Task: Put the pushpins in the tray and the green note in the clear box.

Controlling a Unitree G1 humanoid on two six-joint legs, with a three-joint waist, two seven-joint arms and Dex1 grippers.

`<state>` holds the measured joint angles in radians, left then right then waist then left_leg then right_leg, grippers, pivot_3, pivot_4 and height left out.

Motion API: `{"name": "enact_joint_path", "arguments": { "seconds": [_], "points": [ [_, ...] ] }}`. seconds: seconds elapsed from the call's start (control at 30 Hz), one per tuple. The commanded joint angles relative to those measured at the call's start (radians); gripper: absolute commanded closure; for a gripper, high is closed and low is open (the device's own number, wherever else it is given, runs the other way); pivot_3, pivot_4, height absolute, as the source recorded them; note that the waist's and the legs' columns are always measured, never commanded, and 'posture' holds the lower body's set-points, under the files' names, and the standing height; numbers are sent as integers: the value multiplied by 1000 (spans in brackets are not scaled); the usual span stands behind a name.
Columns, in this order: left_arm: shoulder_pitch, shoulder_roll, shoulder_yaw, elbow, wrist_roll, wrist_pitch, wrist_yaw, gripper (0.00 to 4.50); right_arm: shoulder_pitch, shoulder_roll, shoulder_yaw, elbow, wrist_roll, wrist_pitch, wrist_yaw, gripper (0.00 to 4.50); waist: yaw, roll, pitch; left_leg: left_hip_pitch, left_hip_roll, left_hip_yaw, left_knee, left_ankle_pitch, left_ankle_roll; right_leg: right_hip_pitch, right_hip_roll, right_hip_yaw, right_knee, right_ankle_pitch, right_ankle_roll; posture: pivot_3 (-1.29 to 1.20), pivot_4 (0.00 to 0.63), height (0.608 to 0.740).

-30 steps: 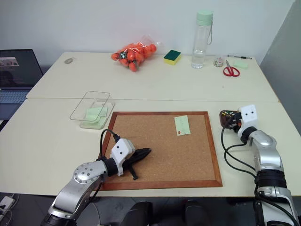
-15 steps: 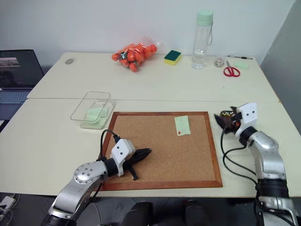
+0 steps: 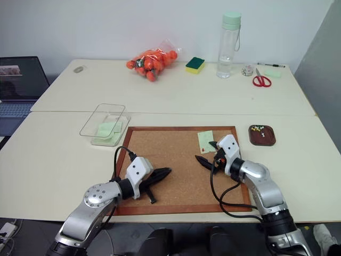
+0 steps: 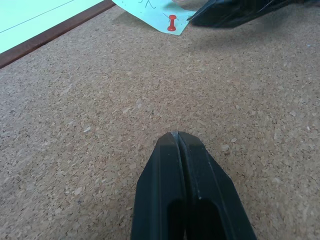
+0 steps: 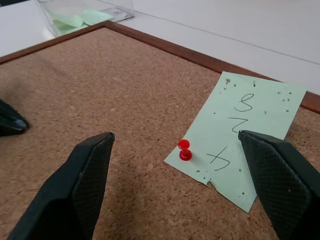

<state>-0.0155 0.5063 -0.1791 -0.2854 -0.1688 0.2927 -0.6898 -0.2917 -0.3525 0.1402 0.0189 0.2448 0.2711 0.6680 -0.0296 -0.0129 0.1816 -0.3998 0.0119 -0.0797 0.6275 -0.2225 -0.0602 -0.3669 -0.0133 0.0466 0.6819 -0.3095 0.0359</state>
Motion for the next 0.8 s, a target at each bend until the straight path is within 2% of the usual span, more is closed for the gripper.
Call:
{"name": "enact_joint_path", "arguments": {
  "seconds": [0.03,0.13,0.5,0.8],
  "points": [
    [20,7,-16,12,15,13,-6,4500,-29,26,7,28,-36,-64,-13,291,-1,0,0,0,0,0,0,0,0,0,0,0,0,0,0,0,150,740],
    [24,5,-16,8,15,14,-2,4500,-39,40,3,61,-54,-87,-21,713,-2,0,0,0,0,0,0,0,0,0,0,0,0,0,0,0,150,740],
    [30,8,-10,6,17,12,-2,4500,-41,25,21,119,-115,-188,4,2922,-2,0,0,0,0,0,0,0,0,0,1,0,0,0,0,0,150,740],
    [30,13,-5,9,17,9,-6,4500,-44,6,48,156,-167,-274,35,4468,-3,0,0,1,0,0,0,0,0,0,1,0,0,0,0,0,150,740]
  ]
}}
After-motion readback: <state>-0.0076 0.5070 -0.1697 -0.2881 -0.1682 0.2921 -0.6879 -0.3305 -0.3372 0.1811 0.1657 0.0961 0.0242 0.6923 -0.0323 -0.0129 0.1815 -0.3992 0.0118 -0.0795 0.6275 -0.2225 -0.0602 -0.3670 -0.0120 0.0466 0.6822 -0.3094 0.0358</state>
